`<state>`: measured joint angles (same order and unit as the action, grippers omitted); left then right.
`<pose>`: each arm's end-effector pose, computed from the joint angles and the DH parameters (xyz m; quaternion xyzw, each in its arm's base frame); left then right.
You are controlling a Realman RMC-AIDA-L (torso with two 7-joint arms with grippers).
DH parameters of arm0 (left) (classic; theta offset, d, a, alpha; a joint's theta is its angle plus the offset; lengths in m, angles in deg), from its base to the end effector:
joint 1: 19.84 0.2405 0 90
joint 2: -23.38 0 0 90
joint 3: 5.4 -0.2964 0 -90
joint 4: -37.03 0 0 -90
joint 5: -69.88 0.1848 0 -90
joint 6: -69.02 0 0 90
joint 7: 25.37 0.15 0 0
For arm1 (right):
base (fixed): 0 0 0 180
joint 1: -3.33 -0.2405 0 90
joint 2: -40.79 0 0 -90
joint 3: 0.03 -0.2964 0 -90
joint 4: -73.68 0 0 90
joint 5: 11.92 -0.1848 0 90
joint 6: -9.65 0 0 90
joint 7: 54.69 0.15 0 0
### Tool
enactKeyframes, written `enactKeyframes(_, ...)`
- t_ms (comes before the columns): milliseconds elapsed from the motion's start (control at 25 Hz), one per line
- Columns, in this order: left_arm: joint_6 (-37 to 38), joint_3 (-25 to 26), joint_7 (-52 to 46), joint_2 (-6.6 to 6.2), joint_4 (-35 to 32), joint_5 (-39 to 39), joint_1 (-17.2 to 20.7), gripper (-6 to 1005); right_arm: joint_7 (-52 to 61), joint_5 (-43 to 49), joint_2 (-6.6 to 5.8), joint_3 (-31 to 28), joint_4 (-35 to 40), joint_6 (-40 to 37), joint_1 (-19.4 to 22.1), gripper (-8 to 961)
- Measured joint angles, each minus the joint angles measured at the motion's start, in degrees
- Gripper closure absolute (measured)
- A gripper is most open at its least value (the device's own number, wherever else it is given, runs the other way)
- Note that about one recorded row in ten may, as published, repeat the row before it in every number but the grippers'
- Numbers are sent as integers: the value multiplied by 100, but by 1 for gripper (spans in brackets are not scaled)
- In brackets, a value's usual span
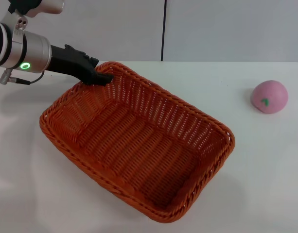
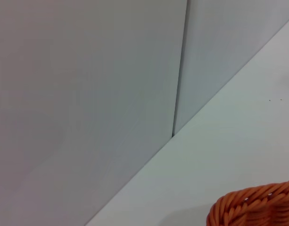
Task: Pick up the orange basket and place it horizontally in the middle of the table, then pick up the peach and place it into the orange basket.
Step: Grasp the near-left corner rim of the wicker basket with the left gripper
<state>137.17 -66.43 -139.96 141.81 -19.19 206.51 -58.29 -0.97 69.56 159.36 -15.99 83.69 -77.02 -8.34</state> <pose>-0.2420 0.4118 -0.0167 -0.9414 -0.2362 0.0209 0.2400 0.4339 0.2194 0.0921 -0.4416 0.3571 0.4889 0.6621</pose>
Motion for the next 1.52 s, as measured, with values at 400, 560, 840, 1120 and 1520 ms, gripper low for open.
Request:
enactKeyframes(400, 8, -28, 0, -3, 39, 18, 5, 492, -28, 0, 0, -3, -17, 37, -12, 268)
enactKeyframes(560, -43, -64, 52, 2, 1, -13, 44, 532, -31, 0, 0, -4, -17, 37, -6, 268)
enactKeyframes(840, -46, -67, 52, 4, 0, -14, 45, 631, -35, 0, 0, -4, -17, 37, 14, 268)
enactKeyframes(1120, 45, -73, -102, 5, -4, -97, 47, 773, -37, 0, 0, -4, -17, 95, 16, 268)
enactKeyframes(1520, 476, -55, -1714, -21, -709, -316, 283, 808, -4, 0, -8, 21, -17, 111, -16, 269)
